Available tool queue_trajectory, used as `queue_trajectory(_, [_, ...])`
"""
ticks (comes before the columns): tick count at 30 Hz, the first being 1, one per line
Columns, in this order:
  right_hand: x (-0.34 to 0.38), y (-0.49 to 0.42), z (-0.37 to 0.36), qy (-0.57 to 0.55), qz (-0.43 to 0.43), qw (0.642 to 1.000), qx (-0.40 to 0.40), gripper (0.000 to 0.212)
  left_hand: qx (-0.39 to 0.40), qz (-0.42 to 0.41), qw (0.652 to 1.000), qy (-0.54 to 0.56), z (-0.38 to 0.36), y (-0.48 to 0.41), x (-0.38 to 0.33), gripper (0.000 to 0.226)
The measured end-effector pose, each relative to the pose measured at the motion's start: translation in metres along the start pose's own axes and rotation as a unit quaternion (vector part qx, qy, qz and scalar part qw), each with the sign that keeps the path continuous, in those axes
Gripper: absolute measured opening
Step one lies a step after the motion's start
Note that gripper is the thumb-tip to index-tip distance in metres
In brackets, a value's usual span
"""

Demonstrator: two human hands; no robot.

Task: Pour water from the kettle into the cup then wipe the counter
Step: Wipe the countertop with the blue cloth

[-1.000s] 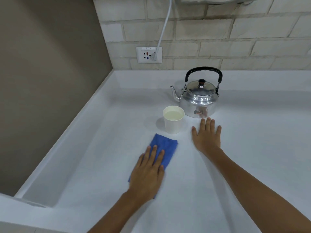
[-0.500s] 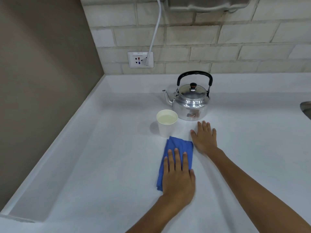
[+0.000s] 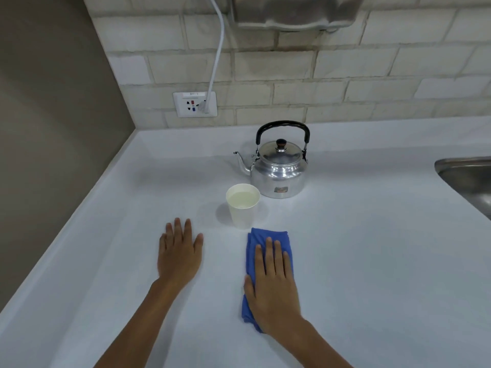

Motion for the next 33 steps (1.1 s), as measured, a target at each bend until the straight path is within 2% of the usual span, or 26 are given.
queue_trajectory(4, [-0.06, -0.007, -0.005, -0.02, -0.007, 1.0, -0.002, 0.061, -0.023, 0.0, 1.0, 0.002, 0.0, 0.0, 0.0, 0.058])
queue_trajectory(7, [-0.094, -0.036, -0.01, -0.023, -0.021, 0.999, 0.027, 0.075, -0.033, 0.0, 0.999, -0.012, 0.0, 0.002, -0.003, 0.058])
queue_trajectory(9, [-0.097, -0.066, -0.017, -0.007, -0.006, 1.0, 0.03, 0.068, -0.034, 0.003, 0.999, -0.015, 0.001, 0.002, -0.003, 0.058])
queue_trajectory(11, [-0.081, -0.095, -0.022, 0.004, 0.039, 0.999, 0.028, 0.057, -0.032, 0.005, 0.999, -0.014, 0.001, 0.002, -0.003, 0.058])
queue_trajectory(14, [-0.06, -0.105, -0.025, -0.002, 0.116, 0.993, 0.028, 0.055, -0.031, 0.001, 0.999, -0.02, 0.0, 0.003, -0.002, 0.058])
queue_trajectory(18, [-0.069, -0.075, -0.027, -0.047, 0.224, 0.973, 0.026, 0.056, -0.051, -0.006, 0.998, -0.029, 0.002, 0.002, -0.002, 0.059])
queue_trajectory(21, [-0.112, -0.077, -0.019, -0.056, 0.192, 0.979, 0.031, 0.055, -0.047, -0.002, 0.999, -0.025, 0.0, 0.002, -0.001, 0.059])
queue_trajectory(24, [-0.15, -0.09, -0.013, -0.023, 0.071, 0.997, 0.033, 0.054, -0.043, 0.002, 0.999, -0.026, -0.001, 0.002, -0.002, 0.059])
queue_trajectory(27, [-0.129, -0.084, -0.013, -0.009, 0.004, 0.999, 0.036, 0.055, -0.042, 0.004, 0.999, -0.028, -0.002, 0.001, -0.002, 0.059])
queue_trajectory(31, [-0.043, -0.034, -0.009, -0.014, 0.088, 0.996, -0.01, 0.054, -0.049, 0.001, 0.998, -0.025, -0.002, 0.001, -0.001, 0.059])
queue_trajectory(33, [-0.029, -0.009, -0.012, -0.036, 0.116, 0.993, 0.014, 0.055, -0.046, -0.002, 0.999, -0.027, -0.003, 0.0, -0.001, 0.059])
Point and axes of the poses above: each hand's wrist, its own y-axis away from the middle knuckle, its own z-axis out of the back of the hand, x = y × z, the point moved 10 cm from there along -y, towards the middle knuckle, and after that the axes turned 9 degrees about z, right-handed, at the moved point
